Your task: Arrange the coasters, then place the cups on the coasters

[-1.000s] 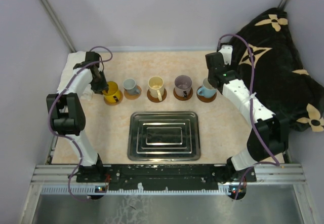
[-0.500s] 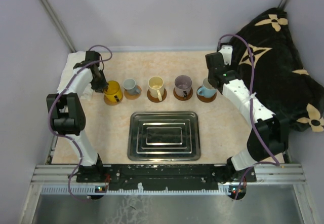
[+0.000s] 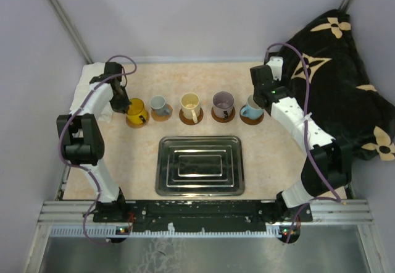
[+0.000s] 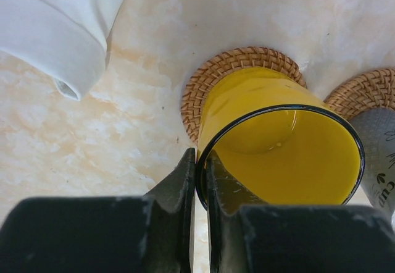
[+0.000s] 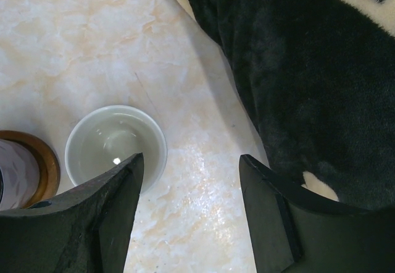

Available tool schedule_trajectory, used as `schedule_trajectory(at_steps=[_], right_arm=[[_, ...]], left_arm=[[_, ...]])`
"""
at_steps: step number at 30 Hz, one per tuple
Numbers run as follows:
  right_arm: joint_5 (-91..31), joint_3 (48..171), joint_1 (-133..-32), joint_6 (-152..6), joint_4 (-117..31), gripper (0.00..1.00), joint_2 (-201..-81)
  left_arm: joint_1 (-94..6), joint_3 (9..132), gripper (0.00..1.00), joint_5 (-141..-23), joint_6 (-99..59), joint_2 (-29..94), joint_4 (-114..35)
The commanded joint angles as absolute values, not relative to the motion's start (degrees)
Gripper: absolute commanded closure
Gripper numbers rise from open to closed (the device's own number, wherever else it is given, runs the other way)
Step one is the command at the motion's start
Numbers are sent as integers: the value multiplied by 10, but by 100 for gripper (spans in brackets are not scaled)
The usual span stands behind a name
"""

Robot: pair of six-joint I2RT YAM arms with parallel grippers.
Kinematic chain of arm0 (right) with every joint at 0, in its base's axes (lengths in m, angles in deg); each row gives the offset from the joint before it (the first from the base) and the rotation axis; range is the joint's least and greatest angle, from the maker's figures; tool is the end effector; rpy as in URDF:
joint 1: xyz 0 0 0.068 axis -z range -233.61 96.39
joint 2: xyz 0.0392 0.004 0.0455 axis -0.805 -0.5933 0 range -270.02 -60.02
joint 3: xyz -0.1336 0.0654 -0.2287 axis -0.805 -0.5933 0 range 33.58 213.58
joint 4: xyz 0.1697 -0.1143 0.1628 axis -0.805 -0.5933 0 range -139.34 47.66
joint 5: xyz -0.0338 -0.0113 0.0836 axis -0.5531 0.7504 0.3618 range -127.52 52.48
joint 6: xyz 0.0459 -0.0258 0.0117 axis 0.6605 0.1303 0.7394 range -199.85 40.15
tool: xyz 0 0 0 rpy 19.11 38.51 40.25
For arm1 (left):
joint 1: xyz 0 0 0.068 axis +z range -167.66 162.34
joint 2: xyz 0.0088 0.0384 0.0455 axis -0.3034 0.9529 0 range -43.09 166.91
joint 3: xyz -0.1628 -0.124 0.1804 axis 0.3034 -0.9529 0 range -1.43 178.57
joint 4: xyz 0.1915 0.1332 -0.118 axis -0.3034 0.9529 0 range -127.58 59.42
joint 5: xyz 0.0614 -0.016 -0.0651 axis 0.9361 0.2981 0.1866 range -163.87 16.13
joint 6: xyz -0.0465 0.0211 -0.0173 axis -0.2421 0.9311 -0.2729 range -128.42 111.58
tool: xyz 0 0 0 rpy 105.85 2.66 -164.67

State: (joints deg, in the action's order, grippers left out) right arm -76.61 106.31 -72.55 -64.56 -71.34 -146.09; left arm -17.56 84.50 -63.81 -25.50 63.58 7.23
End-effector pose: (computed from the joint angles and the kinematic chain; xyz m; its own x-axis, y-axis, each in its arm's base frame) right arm 0.3187 0.0856 0.3103 -0.5646 0.0227 -0.8250 0.3503 0.9117 -0.2147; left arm 0.3914 0.0070 0.2365 -0.8484 -0.2907 -0.4423 -0.3382 0.9406 0.0306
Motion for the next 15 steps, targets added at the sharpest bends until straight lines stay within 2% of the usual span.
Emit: schedule_trajectory(at_steps=[1, 11, 13, 15], right_arm=[[-771, 1061, -722, -633, -696, 36, -1460], [-764, 1060, -722, -631, -696, 36, -1463], [-764, 1059, -722, -631, -697, 36, -1463], [-765, 1057, -722, -631, -696, 36, -1462]], left_arm=[[-176, 848, 89, -614, -253, 604, 92], [-175, 839, 88, -616, -255, 598, 87], [-176, 838, 84, -617, -255, 599, 83], [-175, 839, 75, -621, -255, 600, 79]])
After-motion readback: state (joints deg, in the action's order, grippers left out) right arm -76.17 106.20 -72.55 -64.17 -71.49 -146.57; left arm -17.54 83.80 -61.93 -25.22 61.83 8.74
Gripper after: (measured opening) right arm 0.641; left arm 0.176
